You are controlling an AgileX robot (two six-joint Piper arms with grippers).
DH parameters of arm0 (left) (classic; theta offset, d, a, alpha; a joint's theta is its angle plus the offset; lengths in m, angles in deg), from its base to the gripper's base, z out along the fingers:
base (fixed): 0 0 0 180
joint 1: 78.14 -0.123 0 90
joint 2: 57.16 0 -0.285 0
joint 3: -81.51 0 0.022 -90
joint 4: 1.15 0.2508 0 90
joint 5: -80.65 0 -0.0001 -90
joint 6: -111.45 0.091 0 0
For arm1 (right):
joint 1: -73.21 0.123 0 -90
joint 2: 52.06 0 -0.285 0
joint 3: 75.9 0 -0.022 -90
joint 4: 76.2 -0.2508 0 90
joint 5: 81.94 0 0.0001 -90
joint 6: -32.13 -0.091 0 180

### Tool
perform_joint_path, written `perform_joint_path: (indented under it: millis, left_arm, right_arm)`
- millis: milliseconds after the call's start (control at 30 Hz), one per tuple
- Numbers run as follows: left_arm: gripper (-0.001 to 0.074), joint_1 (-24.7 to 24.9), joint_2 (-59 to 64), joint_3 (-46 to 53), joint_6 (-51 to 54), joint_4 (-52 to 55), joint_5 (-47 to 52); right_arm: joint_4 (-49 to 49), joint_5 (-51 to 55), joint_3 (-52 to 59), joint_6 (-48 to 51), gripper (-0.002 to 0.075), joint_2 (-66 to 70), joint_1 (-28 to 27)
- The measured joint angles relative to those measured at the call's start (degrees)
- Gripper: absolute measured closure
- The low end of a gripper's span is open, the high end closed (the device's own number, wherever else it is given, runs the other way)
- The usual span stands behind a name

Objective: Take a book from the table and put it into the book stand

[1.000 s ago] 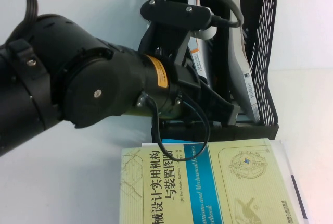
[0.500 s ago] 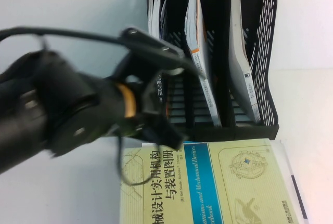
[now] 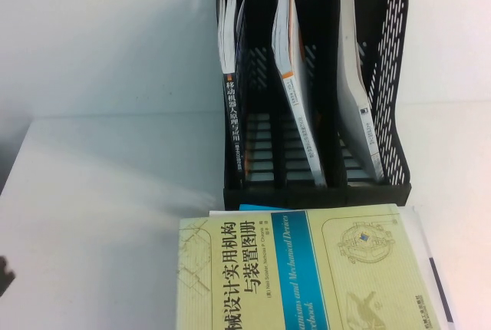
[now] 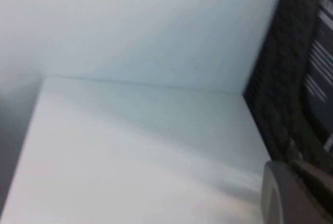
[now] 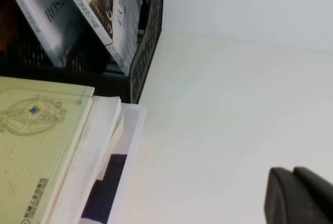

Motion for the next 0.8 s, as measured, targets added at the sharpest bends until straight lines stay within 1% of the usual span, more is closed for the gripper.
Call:
perform_joint_path:
  millis: [167, 267, 367, 433, 600, 700, 800]
  left_arm:
    - [0.0737, -10.1, -17.8, 14.8, -6.2, -1.3, -1.1]
    - [0.0737, -14.6, -27.7, 23.1, -7.5, -3.1, -2.4]
    - [0.0737, -17.7, -32.7, 26.5, -8.3, -5.6, -1.1]
    - [0.0737, -18.7, -33.2, 26.5, -8.4, -6.5, 1.2]
    - [0.0737, -19.0, -32.6, 26.5, -7.1, -6.5, 2.3]
    - [0.0737, -19.0, -33.2, 26.5, -4.2, -5.8, 4.6]
    - [0.0737, -17.9, -33.4, 26.5, 1.5, -7.0, 6.8]
  right_arm:
    - [0.0, 0.0, 0.0, 0.0, 0.0724, 0.0, 0.0]
    - [0.0, 0.0, 0.0, 0.0, 0.0725, 0.0, 0.0]
    - [0.0, 0.0, 0.0, 0.0, 0.0725, 0.0, 0.0]
    - [0.0, 0.0, 0.0, 0.0, 0.0725, 0.0, 0.0]
    - [0.0, 0.0, 0.0, 0.0, 0.0726, 0.0, 0.0]
    - [0.0, 0.0, 0.0, 0.0, 0.0726, 0.0, 0.0]
    - [0.0, 0.0, 0.0, 0.0, 0.0726, 0.0, 0.0]
